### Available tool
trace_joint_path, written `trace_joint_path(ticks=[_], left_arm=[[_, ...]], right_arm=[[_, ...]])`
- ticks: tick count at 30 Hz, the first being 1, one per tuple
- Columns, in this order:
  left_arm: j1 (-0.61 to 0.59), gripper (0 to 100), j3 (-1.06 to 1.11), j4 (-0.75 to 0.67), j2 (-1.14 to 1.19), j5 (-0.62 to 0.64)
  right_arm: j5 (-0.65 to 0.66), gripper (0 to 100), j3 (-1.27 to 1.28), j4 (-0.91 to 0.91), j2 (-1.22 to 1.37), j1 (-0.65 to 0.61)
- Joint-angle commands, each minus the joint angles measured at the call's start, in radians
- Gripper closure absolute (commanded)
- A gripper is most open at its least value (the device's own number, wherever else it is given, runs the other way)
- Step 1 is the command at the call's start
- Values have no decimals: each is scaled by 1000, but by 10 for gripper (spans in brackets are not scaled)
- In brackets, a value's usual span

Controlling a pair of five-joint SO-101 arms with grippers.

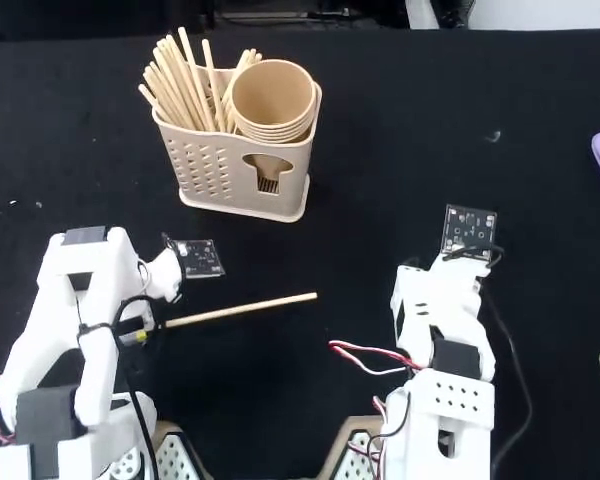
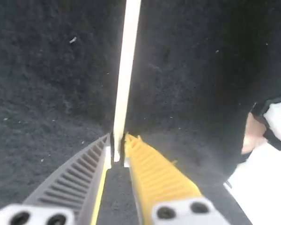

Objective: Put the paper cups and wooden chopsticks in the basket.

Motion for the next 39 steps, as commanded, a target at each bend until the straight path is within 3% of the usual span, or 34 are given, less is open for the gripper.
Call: trace_joint_path(ticks=[1, 9, 15, 22, 26, 33, 39], left_arm=[[2, 839, -68, 18, 18, 60], [47, 870, -268, 241, 20, 63], [263, 870, -275, 252, 20, 308], [440, 858, -252, 55, 32, 545], [452, 804, -188, -64, 32, 568], [447, 809, 19, -319, 32, 568], [447, 809, 82, -381, 32, 566]], right_arm=[[12, 900, -7, -26, -22, -8], [12, 900, -7, -26, -22, -9], [12, 900, -7, -26, -22, -9], [12, 900, -5, -26, -22, -8], [12, 900, -5, -26, -22, -6], [12, 900, -5, -26, -22, -8], [12, 900, -5, -26, -22, -8]])
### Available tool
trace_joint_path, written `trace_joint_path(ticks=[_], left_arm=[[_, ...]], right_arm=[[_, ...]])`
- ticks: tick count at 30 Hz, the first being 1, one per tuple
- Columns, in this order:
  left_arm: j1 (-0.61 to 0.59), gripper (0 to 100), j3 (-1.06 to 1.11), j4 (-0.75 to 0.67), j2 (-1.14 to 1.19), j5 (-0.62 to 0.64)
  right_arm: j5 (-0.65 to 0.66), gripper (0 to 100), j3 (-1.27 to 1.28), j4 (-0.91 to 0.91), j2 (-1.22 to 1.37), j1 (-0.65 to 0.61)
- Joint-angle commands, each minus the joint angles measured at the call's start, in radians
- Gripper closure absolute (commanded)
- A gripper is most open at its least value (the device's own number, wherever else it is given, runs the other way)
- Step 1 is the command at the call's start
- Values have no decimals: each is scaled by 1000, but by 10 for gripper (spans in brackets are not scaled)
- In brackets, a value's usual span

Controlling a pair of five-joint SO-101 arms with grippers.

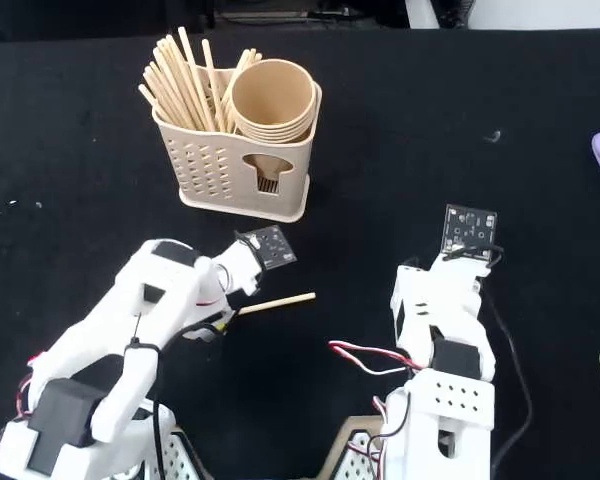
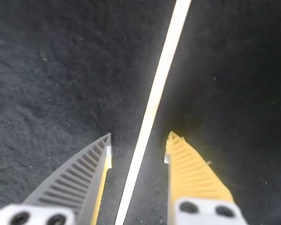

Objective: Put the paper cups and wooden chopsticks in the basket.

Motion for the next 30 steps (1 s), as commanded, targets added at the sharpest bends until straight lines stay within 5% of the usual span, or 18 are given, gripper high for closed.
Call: trace_joint_path(ticks=[1, 8, 13, 19, 30], left_arm=[[7, 809, 16, -31, 0, 8], [10, 813, 19, -21, 2, 11], [16, 980, 38, 28, 0, 11], [18, 970, 27, 137, -14, 9], [7, 971, -254, 620, -417, 14]], right_arm=[[12, 900, -5, -26, -22, -8], [12, 900, -4, -25, -22, -8], [12, 900, -4, -25, -22, -5], [12, 900, -4, -25, -22, -6], [12, 900, 1, -25, -22, -6]])
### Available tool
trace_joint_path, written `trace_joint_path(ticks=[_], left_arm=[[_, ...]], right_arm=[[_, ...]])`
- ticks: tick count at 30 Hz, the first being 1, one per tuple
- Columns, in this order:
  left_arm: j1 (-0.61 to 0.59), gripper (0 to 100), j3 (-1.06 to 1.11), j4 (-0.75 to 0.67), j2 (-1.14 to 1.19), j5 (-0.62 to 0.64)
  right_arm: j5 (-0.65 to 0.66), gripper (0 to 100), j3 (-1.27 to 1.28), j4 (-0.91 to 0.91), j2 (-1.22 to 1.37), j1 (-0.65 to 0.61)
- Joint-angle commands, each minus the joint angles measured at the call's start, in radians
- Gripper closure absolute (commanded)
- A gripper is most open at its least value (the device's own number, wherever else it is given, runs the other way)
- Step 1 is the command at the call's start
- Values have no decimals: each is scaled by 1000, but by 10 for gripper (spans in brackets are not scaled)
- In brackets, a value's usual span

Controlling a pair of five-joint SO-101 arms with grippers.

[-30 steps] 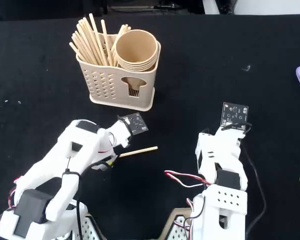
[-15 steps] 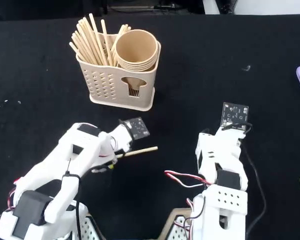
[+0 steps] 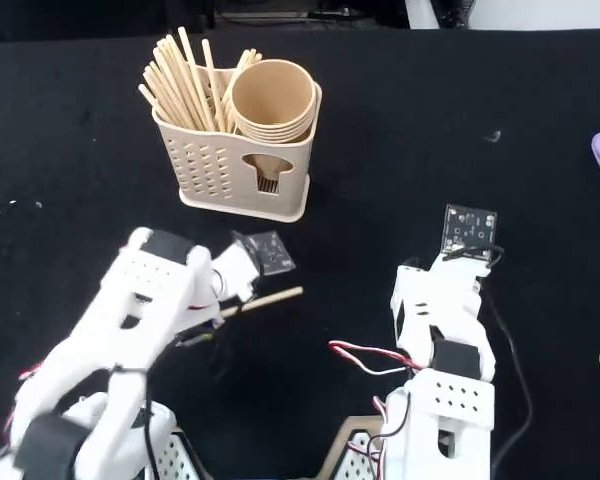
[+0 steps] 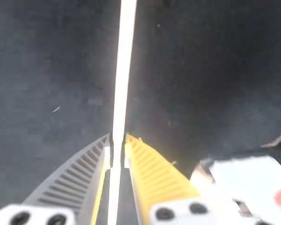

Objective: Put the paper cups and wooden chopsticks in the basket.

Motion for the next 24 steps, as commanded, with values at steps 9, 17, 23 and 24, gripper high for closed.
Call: trace_joint_path(ticks=[9, 17, 23, 24], left_arm=[[-8, 971, -237, -121, -773, 423], [-15, 971, -84, -833, -824, 723], [-119, 971, 5, -1312, -635, 1008], [-137, 971, 5, -1363, -589, 1054]], right_arm=[[12, 900, -4, -26, -22, -9], [12, 900, -2, -26, -22, -9], [12, 900, 4, -26, -22, -9], [12, 900, 4, -26, -22, -8]])
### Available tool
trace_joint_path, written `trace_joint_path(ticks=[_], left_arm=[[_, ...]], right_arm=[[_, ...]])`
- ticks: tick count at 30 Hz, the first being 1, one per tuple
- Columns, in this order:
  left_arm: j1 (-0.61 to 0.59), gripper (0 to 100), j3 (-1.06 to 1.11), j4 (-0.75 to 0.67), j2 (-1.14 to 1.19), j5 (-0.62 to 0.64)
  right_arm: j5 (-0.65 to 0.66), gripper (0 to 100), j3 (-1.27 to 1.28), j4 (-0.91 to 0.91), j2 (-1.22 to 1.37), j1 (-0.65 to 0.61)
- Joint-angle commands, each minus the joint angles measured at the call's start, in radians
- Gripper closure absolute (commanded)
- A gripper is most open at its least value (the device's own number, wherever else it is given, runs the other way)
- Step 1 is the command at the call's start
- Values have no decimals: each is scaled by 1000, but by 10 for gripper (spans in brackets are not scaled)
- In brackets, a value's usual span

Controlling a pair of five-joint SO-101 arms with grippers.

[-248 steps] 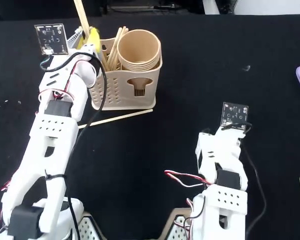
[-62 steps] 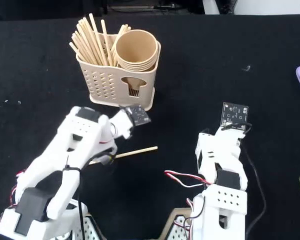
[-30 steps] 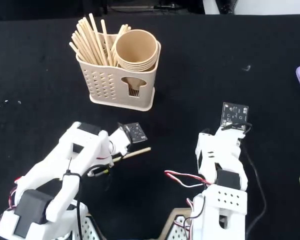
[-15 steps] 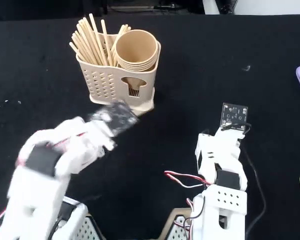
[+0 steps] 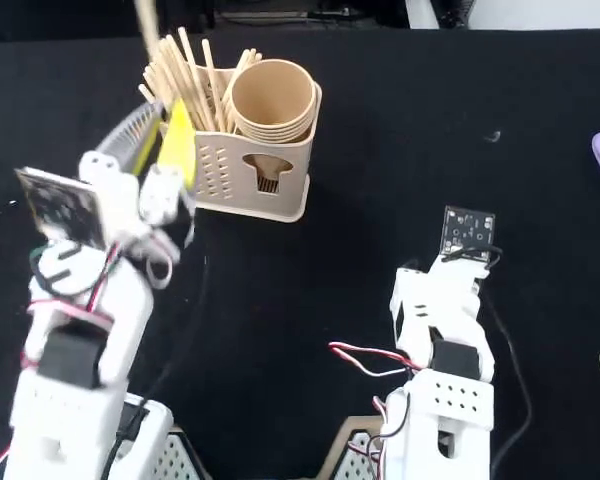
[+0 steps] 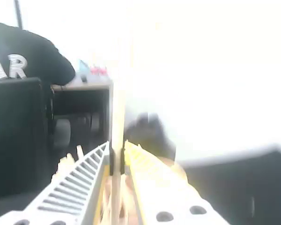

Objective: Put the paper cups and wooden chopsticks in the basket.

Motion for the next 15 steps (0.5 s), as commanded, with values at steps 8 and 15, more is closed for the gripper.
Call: trace_joint_path(ticks=[8, 15], left_arm=[[-127, 970, -159, -391, 517, 305], [-130, 970, -239, -391, 698, 308]], right_arm=[[12, 900, -5, -26, -22, -8], [12, 900, -1, -26, -22, -9]])
